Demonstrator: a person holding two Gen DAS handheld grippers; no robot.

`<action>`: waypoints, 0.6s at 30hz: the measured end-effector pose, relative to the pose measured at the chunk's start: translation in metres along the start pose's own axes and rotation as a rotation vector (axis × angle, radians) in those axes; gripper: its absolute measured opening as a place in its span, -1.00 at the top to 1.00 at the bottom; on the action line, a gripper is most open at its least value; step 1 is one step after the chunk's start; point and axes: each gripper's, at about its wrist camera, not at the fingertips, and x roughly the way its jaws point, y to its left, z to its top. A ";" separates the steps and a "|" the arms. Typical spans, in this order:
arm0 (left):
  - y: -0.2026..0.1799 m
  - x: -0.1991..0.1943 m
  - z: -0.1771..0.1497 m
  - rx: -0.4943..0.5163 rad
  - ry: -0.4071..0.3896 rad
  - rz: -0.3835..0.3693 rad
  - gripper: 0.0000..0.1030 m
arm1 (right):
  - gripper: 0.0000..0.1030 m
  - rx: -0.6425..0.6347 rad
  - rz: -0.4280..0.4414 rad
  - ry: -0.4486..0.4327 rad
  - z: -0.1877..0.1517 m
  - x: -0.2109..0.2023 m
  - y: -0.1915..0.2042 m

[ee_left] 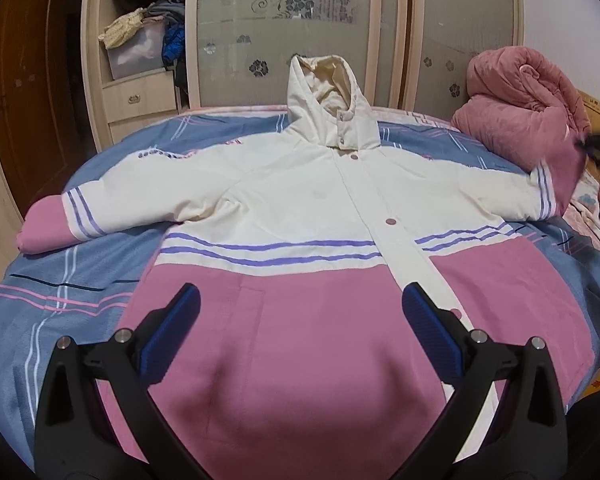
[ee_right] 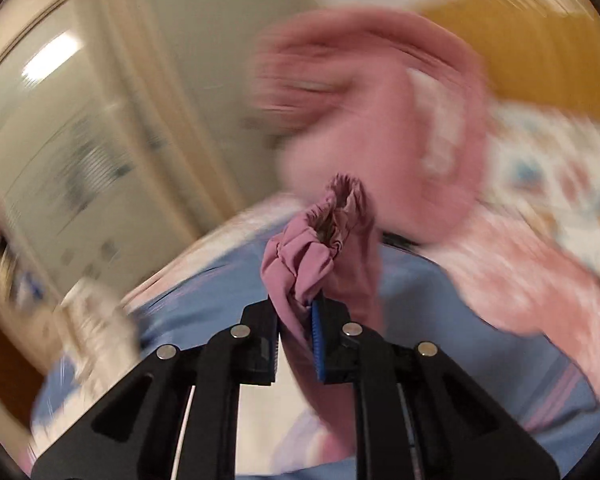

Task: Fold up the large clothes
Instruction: 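Grasp the pink sleeve cuff with the right gripper, then fold the held sleeve across the jacket front toward the hood, release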

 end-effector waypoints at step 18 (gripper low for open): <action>0.043 -0.021 0.004 -0.098 -0.034 0.055 -0.96 | 0.48 -0.808 0.243 0.400 -0.304 0.041 0.334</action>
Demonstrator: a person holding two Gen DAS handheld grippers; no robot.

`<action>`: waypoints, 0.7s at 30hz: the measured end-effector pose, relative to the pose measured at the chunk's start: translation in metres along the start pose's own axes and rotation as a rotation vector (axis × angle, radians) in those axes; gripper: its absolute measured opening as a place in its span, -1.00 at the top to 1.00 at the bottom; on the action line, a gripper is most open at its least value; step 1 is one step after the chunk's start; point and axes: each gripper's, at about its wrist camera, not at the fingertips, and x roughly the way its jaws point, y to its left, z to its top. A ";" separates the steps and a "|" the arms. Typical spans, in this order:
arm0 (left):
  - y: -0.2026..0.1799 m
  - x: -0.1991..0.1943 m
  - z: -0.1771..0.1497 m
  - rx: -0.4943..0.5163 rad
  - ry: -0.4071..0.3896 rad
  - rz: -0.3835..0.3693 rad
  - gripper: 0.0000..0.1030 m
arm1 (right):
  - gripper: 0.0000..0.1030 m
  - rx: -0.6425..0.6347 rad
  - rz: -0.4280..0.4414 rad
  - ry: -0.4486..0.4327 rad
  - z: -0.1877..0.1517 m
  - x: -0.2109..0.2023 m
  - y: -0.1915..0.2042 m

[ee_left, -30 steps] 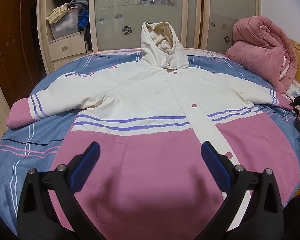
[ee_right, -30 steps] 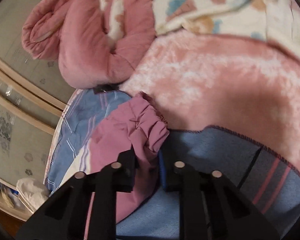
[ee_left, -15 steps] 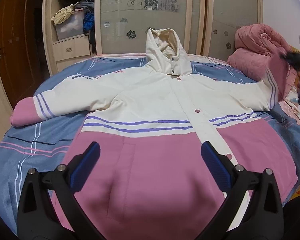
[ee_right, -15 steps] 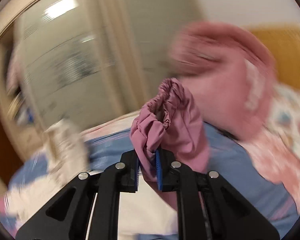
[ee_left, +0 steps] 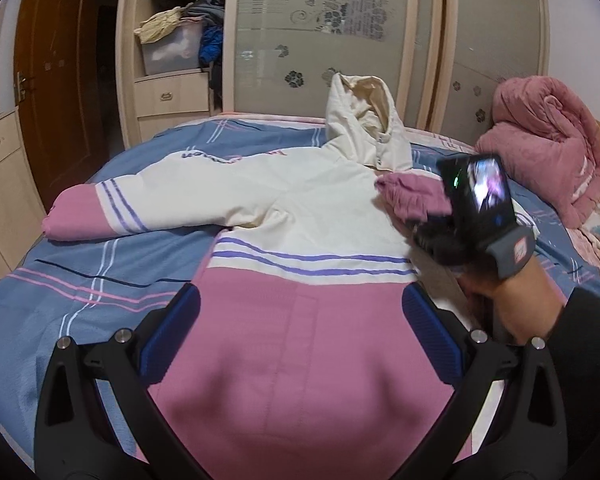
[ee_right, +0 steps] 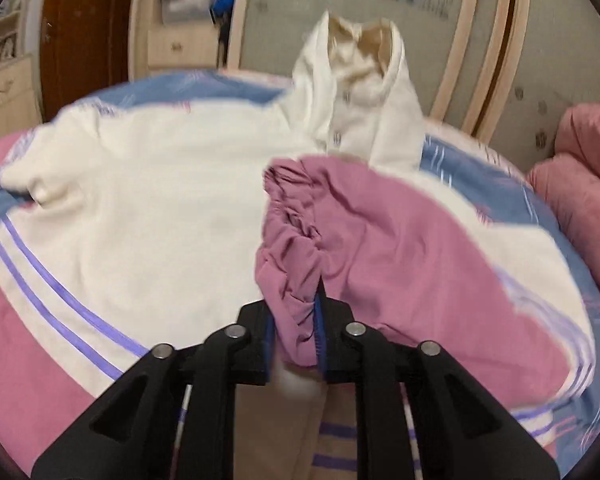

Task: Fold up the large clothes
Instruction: 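Fold the held sleeve across the jacket front toward the hood, release, then withdraw the right tool from the folded sleeve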

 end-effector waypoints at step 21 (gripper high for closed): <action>-0.030 -0.017 -0.013 0.052 0.020 -0.022 -0.96 | -0.97 0.312 -0.095 -0.210 -0.117 -0.220 -0.044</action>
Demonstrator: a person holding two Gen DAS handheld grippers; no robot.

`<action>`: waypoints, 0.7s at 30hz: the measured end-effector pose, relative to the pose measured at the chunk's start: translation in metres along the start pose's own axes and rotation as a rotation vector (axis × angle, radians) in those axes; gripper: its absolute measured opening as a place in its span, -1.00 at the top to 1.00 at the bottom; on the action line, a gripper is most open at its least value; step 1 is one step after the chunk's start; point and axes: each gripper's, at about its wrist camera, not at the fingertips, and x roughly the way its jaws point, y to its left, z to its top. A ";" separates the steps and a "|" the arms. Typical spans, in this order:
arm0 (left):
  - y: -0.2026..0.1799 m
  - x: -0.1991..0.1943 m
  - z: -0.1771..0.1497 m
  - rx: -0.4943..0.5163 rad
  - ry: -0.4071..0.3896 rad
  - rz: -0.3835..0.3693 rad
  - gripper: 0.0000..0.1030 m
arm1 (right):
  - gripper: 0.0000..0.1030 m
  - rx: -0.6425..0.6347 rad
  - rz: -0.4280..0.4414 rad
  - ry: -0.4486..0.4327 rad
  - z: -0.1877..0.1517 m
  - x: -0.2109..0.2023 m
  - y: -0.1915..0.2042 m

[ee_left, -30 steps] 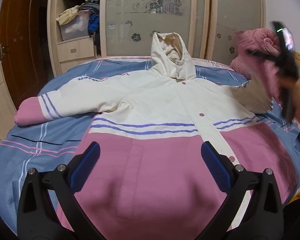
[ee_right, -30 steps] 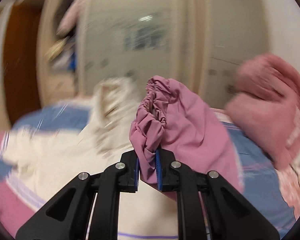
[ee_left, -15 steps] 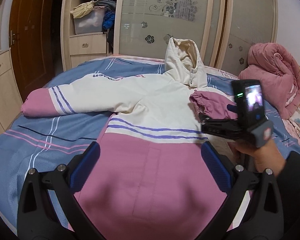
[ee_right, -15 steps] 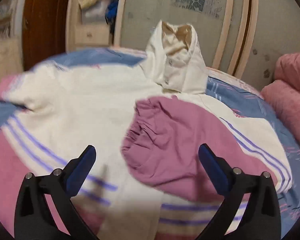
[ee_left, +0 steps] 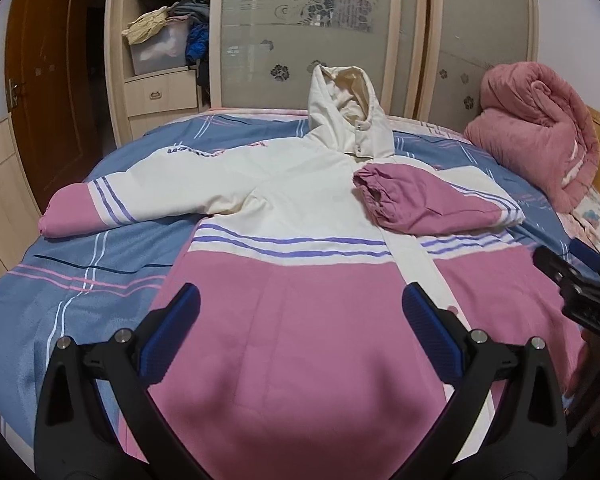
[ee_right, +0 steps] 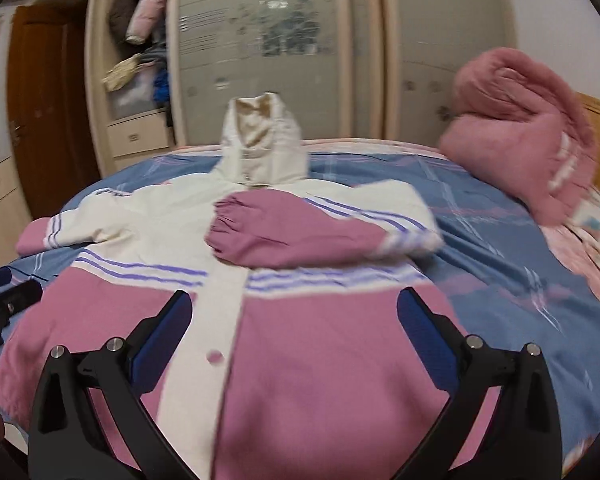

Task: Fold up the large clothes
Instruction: 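Withdraw the right tool from the folded sleeve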

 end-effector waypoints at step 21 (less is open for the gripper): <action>-0.025 -0.022 -0.016 0.036 -0.004 0.039 -0.96 | -0.97 -0.031 0.017 -0.002 -0.016 -0.055 -0.006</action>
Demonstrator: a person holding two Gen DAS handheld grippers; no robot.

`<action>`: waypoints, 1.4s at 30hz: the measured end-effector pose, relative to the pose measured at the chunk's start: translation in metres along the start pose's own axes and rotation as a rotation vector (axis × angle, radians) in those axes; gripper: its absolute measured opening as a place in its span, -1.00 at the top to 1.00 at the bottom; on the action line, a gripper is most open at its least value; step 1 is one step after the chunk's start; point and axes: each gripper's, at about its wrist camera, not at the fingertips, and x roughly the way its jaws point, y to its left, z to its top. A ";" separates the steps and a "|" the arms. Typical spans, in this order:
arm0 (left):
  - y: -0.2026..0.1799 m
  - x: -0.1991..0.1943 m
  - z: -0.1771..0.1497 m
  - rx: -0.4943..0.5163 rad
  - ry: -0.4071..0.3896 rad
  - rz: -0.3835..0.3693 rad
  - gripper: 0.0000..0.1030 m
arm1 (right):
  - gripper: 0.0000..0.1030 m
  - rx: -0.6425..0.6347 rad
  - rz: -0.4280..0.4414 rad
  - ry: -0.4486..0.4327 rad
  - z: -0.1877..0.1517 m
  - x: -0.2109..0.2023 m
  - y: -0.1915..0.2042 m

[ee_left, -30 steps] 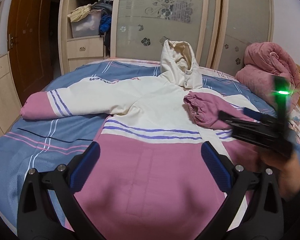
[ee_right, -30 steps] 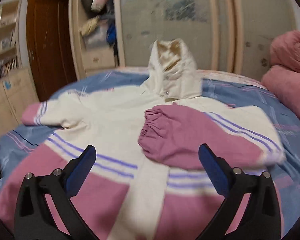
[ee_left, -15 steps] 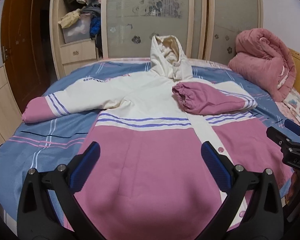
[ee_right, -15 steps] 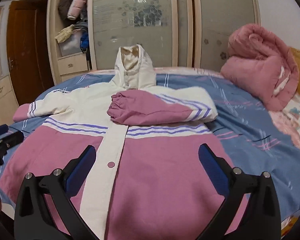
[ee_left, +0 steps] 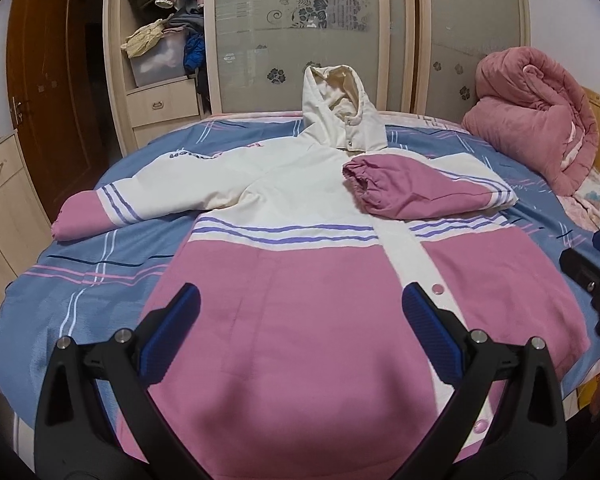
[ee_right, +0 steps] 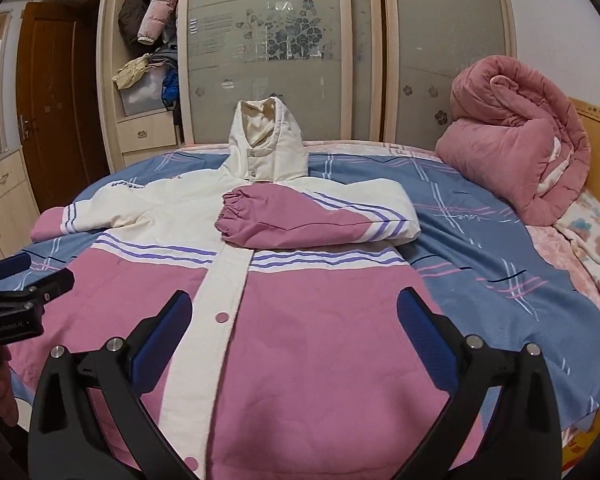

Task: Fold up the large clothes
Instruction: 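Withdraw the right tool from the folded sleeve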

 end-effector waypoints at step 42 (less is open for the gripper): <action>-0.020 0.022 -0.009 0.046 -0.013 -0.123 -0.96 | -0.97 -0.012 0.060 -0.028 -0.014 0.019 -0.008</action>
